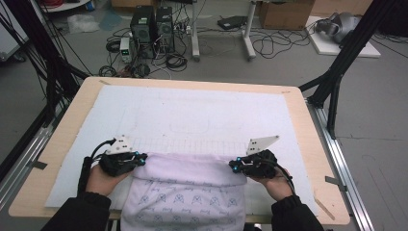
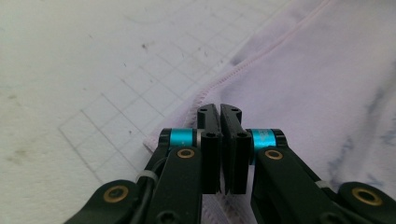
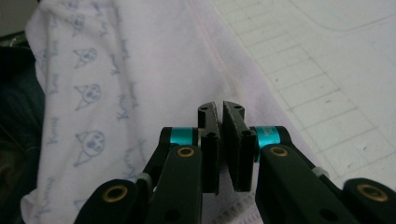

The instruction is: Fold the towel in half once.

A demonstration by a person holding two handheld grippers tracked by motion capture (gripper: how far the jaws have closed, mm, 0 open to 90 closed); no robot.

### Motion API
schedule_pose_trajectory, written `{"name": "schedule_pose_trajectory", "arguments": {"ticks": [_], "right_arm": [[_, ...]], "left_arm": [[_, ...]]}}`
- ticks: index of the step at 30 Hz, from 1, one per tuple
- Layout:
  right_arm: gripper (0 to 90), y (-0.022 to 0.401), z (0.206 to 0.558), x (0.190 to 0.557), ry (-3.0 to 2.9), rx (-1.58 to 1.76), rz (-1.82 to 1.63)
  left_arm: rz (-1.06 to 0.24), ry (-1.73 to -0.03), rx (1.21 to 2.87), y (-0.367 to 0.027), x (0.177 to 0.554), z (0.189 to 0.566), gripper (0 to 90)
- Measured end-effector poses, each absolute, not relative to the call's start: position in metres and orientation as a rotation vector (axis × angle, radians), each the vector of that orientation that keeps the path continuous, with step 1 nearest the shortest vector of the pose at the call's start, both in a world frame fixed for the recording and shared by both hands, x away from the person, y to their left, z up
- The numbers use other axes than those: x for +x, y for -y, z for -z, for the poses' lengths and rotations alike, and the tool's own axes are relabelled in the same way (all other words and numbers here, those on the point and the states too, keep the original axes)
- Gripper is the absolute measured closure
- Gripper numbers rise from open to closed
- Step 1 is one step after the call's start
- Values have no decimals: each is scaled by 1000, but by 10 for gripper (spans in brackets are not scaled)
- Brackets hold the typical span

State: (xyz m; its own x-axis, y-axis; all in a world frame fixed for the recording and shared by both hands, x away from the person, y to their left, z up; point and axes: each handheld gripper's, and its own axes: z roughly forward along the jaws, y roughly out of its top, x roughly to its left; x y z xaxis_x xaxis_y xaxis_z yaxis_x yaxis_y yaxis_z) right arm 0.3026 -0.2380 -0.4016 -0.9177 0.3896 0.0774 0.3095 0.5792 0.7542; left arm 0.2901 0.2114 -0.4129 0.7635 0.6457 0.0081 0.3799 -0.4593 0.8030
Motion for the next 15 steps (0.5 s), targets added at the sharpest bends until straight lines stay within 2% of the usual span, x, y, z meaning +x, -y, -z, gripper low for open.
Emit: {"name": "schedule_pose_trajectory", "arguments": {"ticks": [7, 12, 15], "right_arm": [[852, 246, 387, 284, -2666, 580, -1321], [855, 252, 381, 246, -2676, 530, -1376], [811, 253, 383, 224, -2709, 481, -1369]], "left_arm": [[-405, -714, 2062, -224, 258, 401, 857], [-358, -641, 2057, -230, 211, 399, 850], [-319, -611, 2055, -235, 192, 398, 696]]}}
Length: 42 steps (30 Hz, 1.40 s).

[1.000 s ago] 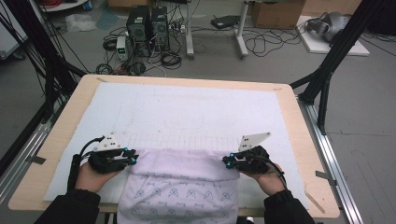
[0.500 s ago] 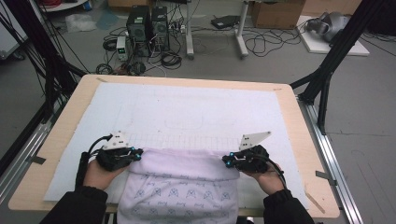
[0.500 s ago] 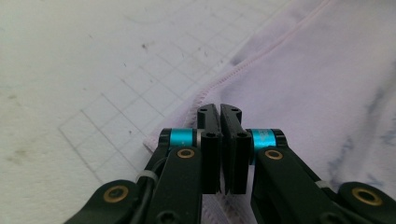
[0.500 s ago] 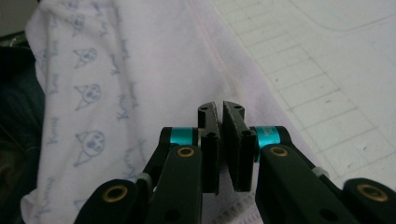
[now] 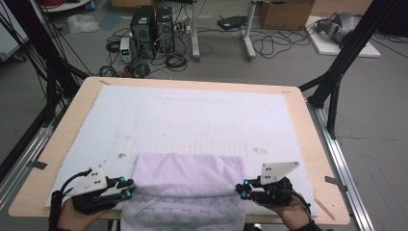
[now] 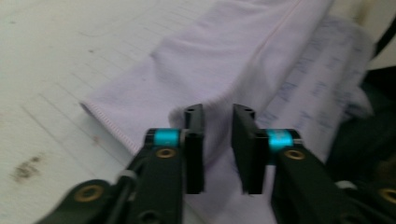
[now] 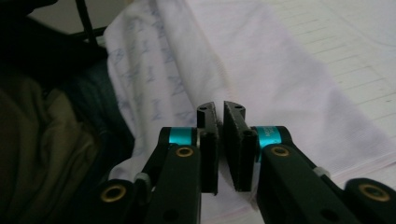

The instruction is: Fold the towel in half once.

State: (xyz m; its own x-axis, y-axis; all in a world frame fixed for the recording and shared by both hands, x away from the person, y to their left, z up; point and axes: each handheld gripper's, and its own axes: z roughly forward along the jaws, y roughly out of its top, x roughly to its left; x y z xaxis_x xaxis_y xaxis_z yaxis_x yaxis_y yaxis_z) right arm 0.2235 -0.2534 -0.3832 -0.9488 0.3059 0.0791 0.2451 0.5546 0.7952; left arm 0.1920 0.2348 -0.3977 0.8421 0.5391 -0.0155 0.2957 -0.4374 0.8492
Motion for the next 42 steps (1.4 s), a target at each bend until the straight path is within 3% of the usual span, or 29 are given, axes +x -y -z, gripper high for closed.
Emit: {"name": "schedule_pose_trajectory", "arguments": {"ticks": [4, 11, 13, 20, 24, 25, 26, 27, 33, 42], "right_arm": [[711, 258, 377, 230, -2677, 514, -1393], [557, 252, 394, 289, -2635, 659, -1264], [474, 251, 403, 307, -2622, 727, -1201], [421, 255, 429, 341, -2662, 848, -1109], [513, 248, 437, 342, -2733, 805, -1062], [569, 248, 437, 339, -2719, 798, -1056], [740, 249, 436, 339, -2744, 781, -1080], [812, 249, 437, 340, -2790, 770, -1116], [850, 245, 432, 344, -2775, 745, -1041], [853, 253, 391, 414, -2606, 881, -989]], "left_arm": [[-353, -644, 2047, -237, 205, 396, 627], [-405, -748, 2064, -227, 266, 411, 587], [-417, -790, 2075, -224, 283, 418, 556], [-376, -888, 2153, -216, 317, 441, 480], [-308, -839, 2156, -216, 314, 442, 713], [-319, -834, 2163, -214, 313, 442, 785], [-328, -833, 2166, -213, 312, 441, 800], [-334, -837, 2167, -213, 312, 441, 817], [-410, -884, 2122, -212, 322, 436, 859], [-573, -968, 2030, -208, 392, 387, 862]]}}
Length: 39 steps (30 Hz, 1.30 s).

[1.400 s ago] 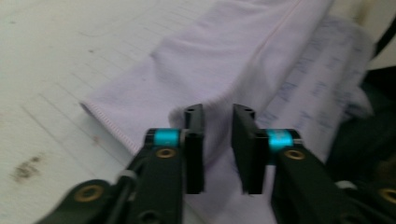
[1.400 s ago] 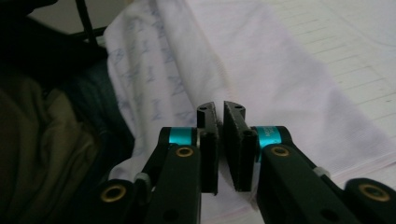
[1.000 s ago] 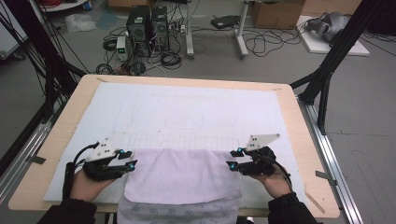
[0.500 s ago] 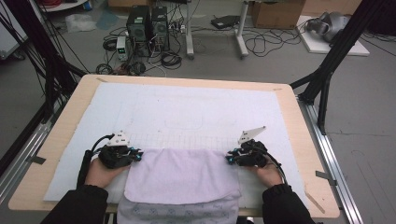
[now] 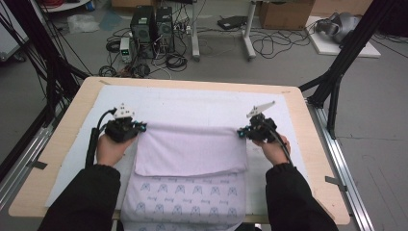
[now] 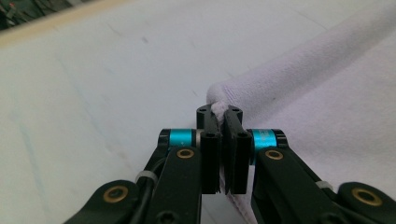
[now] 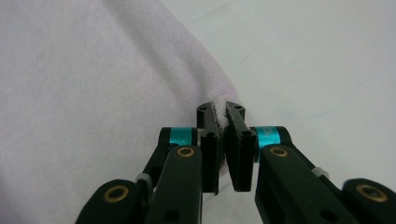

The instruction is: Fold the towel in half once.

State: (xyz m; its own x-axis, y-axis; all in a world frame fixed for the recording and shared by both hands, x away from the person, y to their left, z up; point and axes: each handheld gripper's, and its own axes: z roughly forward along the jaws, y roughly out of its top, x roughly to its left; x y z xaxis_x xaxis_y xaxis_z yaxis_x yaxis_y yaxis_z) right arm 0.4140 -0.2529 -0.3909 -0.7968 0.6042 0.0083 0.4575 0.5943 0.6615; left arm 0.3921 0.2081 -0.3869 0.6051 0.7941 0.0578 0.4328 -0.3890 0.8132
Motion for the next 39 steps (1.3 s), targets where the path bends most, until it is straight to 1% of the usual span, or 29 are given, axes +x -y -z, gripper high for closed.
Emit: {"name": "schedule_pose_trajectory", "arguments": {"ticks": [6, 8, 9, 10, 12, 14, 18, 24, 31, 35, 36, 39], "right_arm": [[853, 246, 323, 453, -2493, 851, -969], [840, 245, 306, 460, -2458, 825, -979], [764, 246, 304, 463, -2445, 835, -1016], [642, 247, 304, 465, -2423, 863, -1021], [567, 251, 311, 467, -2423, 919, -1036], [563, 255, 322, 460, -2439, 916, -1023], [510, 260, 349, 444, -2528, 968, -1030], [515, 262, 373, 413, -2538, 922, -1031], [524, 264, 392, 384, -2558, 902, -1099], [550, 260, 405, 379, -2595, 901, -1106], [560, 259, 409, 379, -2605, 891, -1107], [564, 255, 420, 377, -2642, 898, -1088]], "left_arm": [[-712, -948, 2021, -202, 428, 331, 863], [-707, -959, 2006, -204, 434, 322, 855], [-703, -978, 2006, -206, 436, 322, 813], [-697, -989, 2020, -208, 436, 324, 723], [-671, -996, 2034, -213, 434, 332, 675], [-644, -1005, 2039, -220, 428, 344, 658], [-576, -995, 2065, -224, 412, 370, 607], [-514, -931, 2088, -223, 382, 392, 579], [-461, -868, 2086, -220, 352, 410, 579], [-408, -852, 2125, -216, 350, 422, 626], [-402, -850, 2131, -214, 351, 424, 651], [-386, -845, 2161, -210, 353, 430, 659]]}}
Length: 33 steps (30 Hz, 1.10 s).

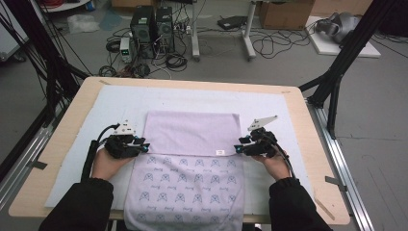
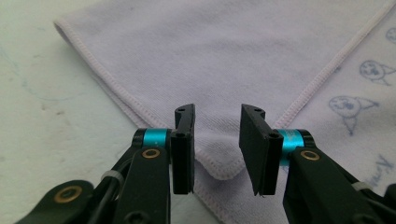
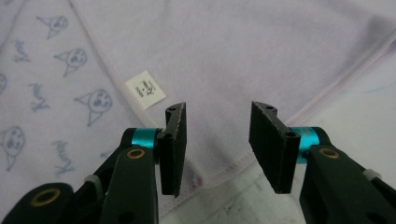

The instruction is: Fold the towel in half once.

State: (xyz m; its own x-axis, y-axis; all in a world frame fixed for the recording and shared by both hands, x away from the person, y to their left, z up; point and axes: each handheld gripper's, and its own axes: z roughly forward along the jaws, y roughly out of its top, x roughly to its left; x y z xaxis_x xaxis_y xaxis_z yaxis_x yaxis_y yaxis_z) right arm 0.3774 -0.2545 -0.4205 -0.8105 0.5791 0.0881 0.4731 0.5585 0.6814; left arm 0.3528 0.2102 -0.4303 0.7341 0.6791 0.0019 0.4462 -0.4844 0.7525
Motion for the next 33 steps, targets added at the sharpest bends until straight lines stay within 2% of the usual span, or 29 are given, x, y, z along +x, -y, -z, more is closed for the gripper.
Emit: {"name": "schedule_pose_trajectory", "arguments": {"ticks": [5, 7, 9, 12, 20, 26, 33], "right_arm": [[604, 245, 432, 378, -2714, 881, -1048], [662, 244, 433, 379, -2708, 862, -1035], [737, 244, 433, 379, -2702, 857, -1020], [853, 241, 432, 378, -2715, 827, -1018], [870, 249, 415, 376, -2659, 805, -1101], [871, 256, 396, 367, -2612, 779, -1169], [872, 258, 373, 330, -2624, 685, -1214]], "left_arm": [[-377, -859, 2178, -206, 355, 440, 664], [-381, -867, 2176, -207, 355, 440, 715], [-394, -869, 2176, -206, 355, 440, 825], [-408, -867, 2180, -205, 354, 439, 871], [-379, -877, 2107, -214, 353, 427, 877], [-410, -846, 2053, -219, 343, 399, 877], [-438, -770, 2042, -230, 300, 373, 877]]}}
